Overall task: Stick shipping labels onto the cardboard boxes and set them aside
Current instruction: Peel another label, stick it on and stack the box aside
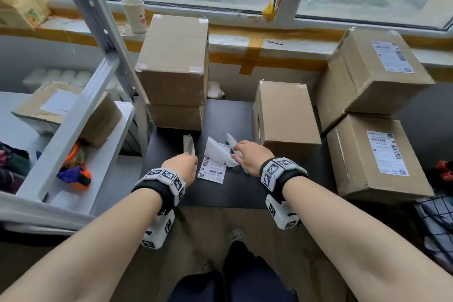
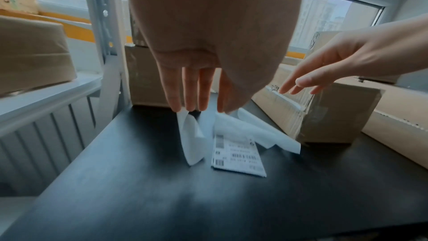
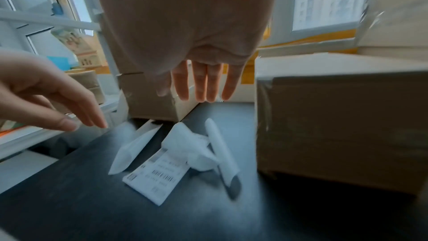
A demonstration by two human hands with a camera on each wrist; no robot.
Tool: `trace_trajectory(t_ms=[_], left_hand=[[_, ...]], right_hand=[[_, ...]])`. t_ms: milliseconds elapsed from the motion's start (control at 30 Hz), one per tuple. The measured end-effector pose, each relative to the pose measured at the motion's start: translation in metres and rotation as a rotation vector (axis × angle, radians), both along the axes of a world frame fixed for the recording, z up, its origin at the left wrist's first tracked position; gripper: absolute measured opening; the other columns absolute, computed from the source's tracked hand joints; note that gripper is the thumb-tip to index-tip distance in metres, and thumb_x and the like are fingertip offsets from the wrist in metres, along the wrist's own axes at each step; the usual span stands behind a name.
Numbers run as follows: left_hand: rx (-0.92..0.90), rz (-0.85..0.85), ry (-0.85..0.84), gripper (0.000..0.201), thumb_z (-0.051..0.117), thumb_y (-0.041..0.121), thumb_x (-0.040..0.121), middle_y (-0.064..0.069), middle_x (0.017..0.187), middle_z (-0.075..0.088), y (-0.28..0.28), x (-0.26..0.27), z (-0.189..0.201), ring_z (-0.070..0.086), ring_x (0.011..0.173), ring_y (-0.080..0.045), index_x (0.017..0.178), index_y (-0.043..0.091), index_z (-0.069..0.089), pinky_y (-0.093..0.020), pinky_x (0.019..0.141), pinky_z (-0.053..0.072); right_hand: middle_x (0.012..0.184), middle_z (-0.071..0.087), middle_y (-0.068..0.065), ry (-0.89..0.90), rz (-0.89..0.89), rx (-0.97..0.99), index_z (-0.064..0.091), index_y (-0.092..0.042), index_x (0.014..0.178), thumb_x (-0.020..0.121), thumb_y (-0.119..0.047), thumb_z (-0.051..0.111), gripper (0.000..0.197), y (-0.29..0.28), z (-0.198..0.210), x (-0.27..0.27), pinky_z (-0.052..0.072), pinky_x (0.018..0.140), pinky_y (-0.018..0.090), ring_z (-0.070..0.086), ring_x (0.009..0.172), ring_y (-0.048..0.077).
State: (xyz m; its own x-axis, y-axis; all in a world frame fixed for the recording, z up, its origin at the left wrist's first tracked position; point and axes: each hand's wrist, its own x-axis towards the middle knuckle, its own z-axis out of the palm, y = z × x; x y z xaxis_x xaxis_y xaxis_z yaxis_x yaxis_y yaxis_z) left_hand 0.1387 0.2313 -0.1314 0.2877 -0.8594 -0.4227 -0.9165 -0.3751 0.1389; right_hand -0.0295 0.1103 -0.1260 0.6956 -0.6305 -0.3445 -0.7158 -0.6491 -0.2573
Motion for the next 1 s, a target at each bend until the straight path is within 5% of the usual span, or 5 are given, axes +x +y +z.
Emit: trace_trajectory(t_ms=[400,600,700,867,1000], left_hand=[[-0.153,-0.02,0.126,0.046,0.045,0.009,0.088,0.002,0.149,0.036,0.032,0.006,-0.084,0.043,0.13,-0.024,0.133,0.017,0.048,-0.038,0.104,0.041],[-0.364,-0.096,0.129,0.048,0.068,-0.006,0.067,-0.015,0.117,0.064,0.034,0.0,-0.105,0.065,0.102,-0.032,0.114,0.001,0.063,-0.04,0.08,0.055],[-0.284,-0.061,0.182,0.051,0.053,0.001,0.083,-0.012,0.14,0.047,0.031,-0.001,-0.108,0.048,0.126,-0.028,0.133,0.004,0.049,-0.036,0.101,0.043],[-0.27,-0.025,0.167,0.055,0.049,0.002,0.083,-0.01,0.143,0.043,0.028,0.001,-0.113,0.044,0.129,-0.027,0.137,0.007,0.044,-0.036,0.104,0.041],[-0.227,0.03,0.149,0.056,0.044,0.008,0.087,-0.004,0.151,0.03,0.026,0.004,-0.114,0.032,0.137,-0.02,0.143,0.014,0.035,-0.034,0.108,0.037]], right_hand=[[0.141,0.043,0.003,-0.025,0.055,0.145,0.048,-0.013,0.132,0.094,-0.031,0.051,0.042,0.04,-0.1,0.03,0.044,0.097,0.039,0.047,0.124,0.029],[0.14,0.044,0.01,-0.158,0.043,0.015,0.049,-0.006,0.13,0.087,-0.024,0.063,0.049,0.042,-0.12,0.036,0.044,0.098,0.041,0.05,0.118,0.032],[0.132,0.052,0.018,-0.232,0.01,-0.048,0.056,-0.001,0.122,0.078,-0.018,0.072,0.05,0.042,-0.123,0.035,0.05,0.087,0.044,0.058,0.105,0.039],[0.1,0.067,0.019,-0.223,0.02,-0.091,0.067,0.001,0.099,0.055,-0.012,0.087,0.05,0.04,-0.126,0.04,0.056,0.06,0.036,0.068,0.076,0.035],[0.1,0.069,0.019,-0.228,0.043,-0.138,0.068,0.001,0.097,0.061,-0.012,0.084,0.041,0.041,-0.126,0.043,0.057,0.061,0.033,0.069,0.084,0.032]])
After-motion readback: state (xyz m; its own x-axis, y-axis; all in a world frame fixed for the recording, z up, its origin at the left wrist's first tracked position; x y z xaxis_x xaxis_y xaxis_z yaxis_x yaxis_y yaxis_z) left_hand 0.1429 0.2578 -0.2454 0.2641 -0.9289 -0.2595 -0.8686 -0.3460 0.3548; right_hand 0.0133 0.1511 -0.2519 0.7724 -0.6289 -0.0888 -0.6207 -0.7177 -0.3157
